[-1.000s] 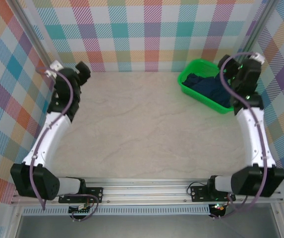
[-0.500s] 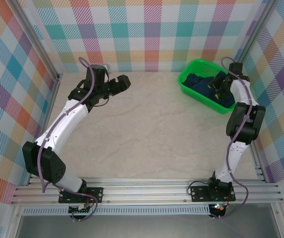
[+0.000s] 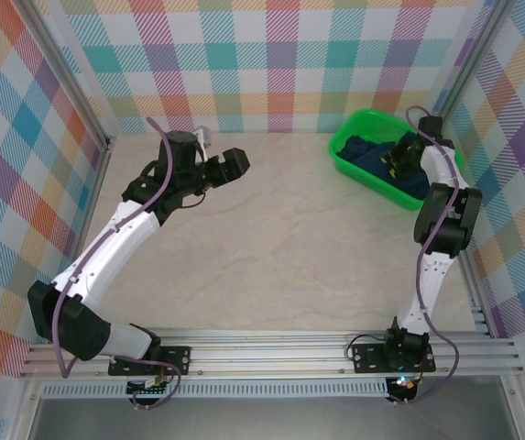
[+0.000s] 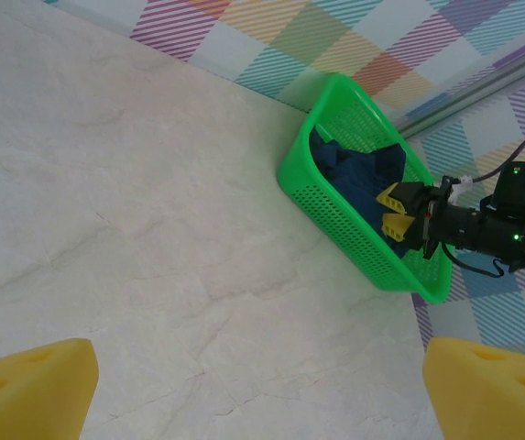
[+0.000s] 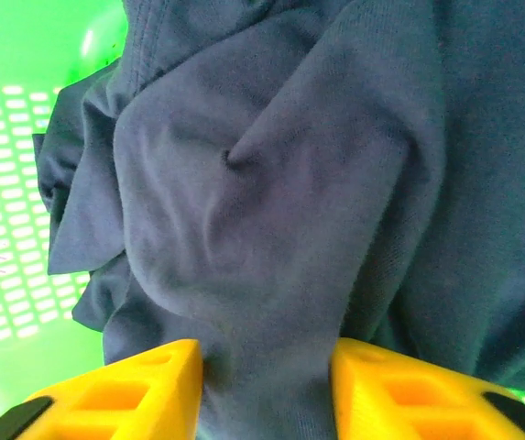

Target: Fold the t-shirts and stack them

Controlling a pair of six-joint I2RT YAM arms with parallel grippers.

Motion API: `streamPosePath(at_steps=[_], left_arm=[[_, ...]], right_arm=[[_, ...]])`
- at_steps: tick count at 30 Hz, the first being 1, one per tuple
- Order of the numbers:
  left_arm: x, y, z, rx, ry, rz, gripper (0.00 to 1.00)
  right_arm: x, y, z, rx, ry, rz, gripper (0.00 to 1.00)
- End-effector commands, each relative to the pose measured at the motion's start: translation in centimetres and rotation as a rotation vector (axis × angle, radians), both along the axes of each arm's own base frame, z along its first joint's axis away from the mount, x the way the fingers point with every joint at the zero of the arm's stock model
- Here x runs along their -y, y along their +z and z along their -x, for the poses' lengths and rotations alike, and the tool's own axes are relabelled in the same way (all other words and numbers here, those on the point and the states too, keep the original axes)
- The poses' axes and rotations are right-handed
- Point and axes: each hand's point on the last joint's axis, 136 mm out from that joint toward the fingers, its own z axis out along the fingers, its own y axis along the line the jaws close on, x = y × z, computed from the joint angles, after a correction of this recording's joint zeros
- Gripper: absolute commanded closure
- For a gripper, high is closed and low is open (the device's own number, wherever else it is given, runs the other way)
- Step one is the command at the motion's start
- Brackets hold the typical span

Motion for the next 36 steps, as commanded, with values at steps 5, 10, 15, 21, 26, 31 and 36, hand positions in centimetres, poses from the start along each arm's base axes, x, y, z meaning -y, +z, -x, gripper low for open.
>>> streamPosePath(at_steps=[5,10,15,21,26,31,36], left_arm=[[-0.2,1.5,0.8,0.027,-0.012,-0.002,0.08],[-0.5,1.7,1.0,0.026,-0.004,-0.014,0.09],[-1.1,1.1,1.3,0.011,0.017,-0.030,0.09],[-2.1,0.2,1.3,-0.006,0.064,-0.061,0.09],[-3.8,-0.5,1.4,-0.023,0.137,-0.119,0.09],[-7.5,-0.7,1.9,-0.038,0.301,-0.224,0.09],[-13.1,-0.3,3.5,-0.068,0.536,-0.386,0.08]], right_arm=[[0.3,0.5,-0.1,0.003,-0.005,0.016,0.79],[-0.3,4.3,-1.4,0.119,0.014,0.026,1.00],[-2.8,16.6,-2.6,0.430,0.098,0.131,1.00],[-8.3,36.3,0.5,0.904,0.205,0.228,1.00],[-12.6,48.8,5.9,1.207,0.297,0.199,1.00],[-17.2,55.9,11.6,1.413,0.417,0.111,1.00],[-22.9,53.9,13.2,1.332,0.589,-0.060,1.00]])
